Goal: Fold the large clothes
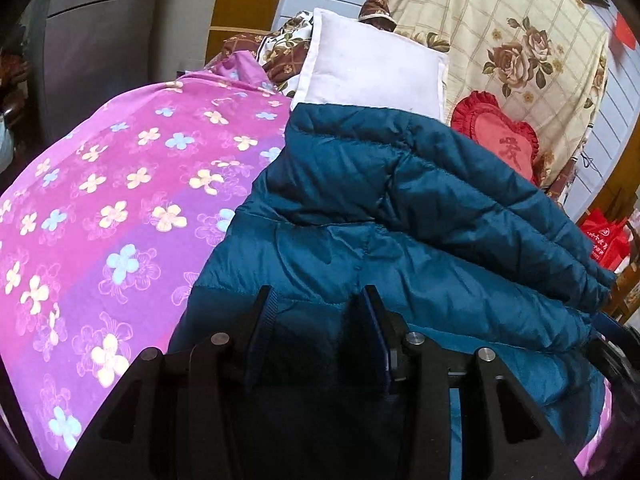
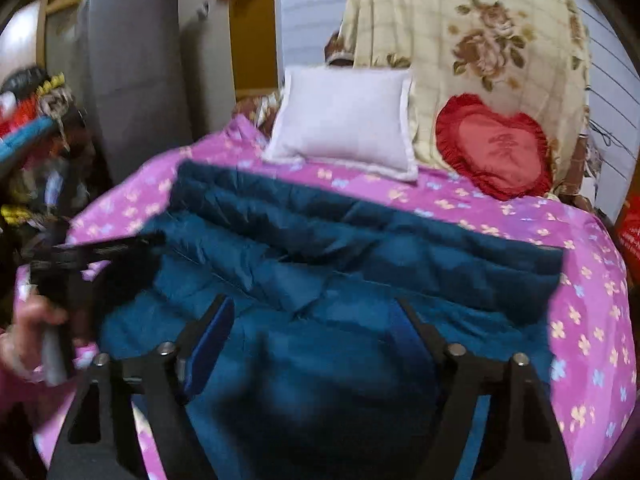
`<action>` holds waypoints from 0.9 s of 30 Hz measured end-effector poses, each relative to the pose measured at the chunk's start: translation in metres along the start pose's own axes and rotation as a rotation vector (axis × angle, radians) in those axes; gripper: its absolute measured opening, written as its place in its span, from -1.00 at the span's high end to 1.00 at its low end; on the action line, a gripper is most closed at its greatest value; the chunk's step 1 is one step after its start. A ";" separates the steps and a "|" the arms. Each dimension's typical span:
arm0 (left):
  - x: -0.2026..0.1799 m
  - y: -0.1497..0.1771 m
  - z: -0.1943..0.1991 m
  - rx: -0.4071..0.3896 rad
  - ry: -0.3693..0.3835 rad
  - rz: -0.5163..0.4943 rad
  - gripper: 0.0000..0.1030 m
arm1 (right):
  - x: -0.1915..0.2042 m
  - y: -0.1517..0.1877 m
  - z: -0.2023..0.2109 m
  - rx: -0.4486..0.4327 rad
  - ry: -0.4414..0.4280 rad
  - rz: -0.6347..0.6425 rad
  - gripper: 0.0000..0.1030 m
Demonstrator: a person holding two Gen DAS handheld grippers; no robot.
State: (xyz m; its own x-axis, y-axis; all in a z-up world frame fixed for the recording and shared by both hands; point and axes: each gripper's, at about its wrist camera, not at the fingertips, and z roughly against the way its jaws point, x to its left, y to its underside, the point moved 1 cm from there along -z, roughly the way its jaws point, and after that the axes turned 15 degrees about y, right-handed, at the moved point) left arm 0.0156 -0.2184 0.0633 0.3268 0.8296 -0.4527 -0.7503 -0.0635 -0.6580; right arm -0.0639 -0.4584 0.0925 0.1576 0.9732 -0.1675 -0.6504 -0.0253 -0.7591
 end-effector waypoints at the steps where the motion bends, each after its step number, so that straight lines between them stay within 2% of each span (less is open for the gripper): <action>1: 0.002 -0.001 -0.002 0.002 -0.003 0.005 0.54 | 0.006 -0.009 -0.021 0.022 0.016 -0.012 -0.48; 7: 0.010 -0.002 -0.007 0.006 -0.010 -0.015 0.54 | 0.022 -0.031 -0.120 0.179 0.099 -0.031 -0.50; 11: 0.015 -0.005 -0.007 0.008 0.005 0.007 0.54 | 0.027 -0.024 -0.142 0.180 0.119 -0.047 -0.55; 14: 0.018 -0.005 -0.005 0.012 -0.011 0.012 0.54 | 0.022 -0.021 -0.146 0.199 0.112 -0.093 -0.57; 16: 0.020 -0.004 -0.005 0.012 -0.017 0.019 0.54 | 0.020 -0.021 -0.133 0.186 0.111 -0.121 -0.56; 19: 0.021 -0.004 -0.005 0.010 -0.018 0.024 0.54 | 0.023 -0.026 -0.096 0.093 0.036 -0.162 -0.57; 21: 0.020 -0.002 -0.004 0.008 -0.027 0.017 0.54 | 0.033 -0.033 -0.083 0.061 0.024 -0.130 -0.56; 25: 0.018 0.001 -0.005 0.009 -0.043 -0.002 0.54 | 0.069 -0.049 -0.096 0.114 -0.042 -0.073 -0.56; 27: 0.018 0.001 -0.007 0.009 -0.050 -0.012 0.54 | 0.084 -0.052 -0.116 0.148 -0.015 -0.050 -0.52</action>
State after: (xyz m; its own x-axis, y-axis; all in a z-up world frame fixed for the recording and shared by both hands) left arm 0.0241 -0.2074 0.0503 0.3069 0.8570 -0.4140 -0.7515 -0.0487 -0.6579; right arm 0.0693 -0.4019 0.0452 0.1820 0.9758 -0.1215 -0.7447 0.0561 -0.6650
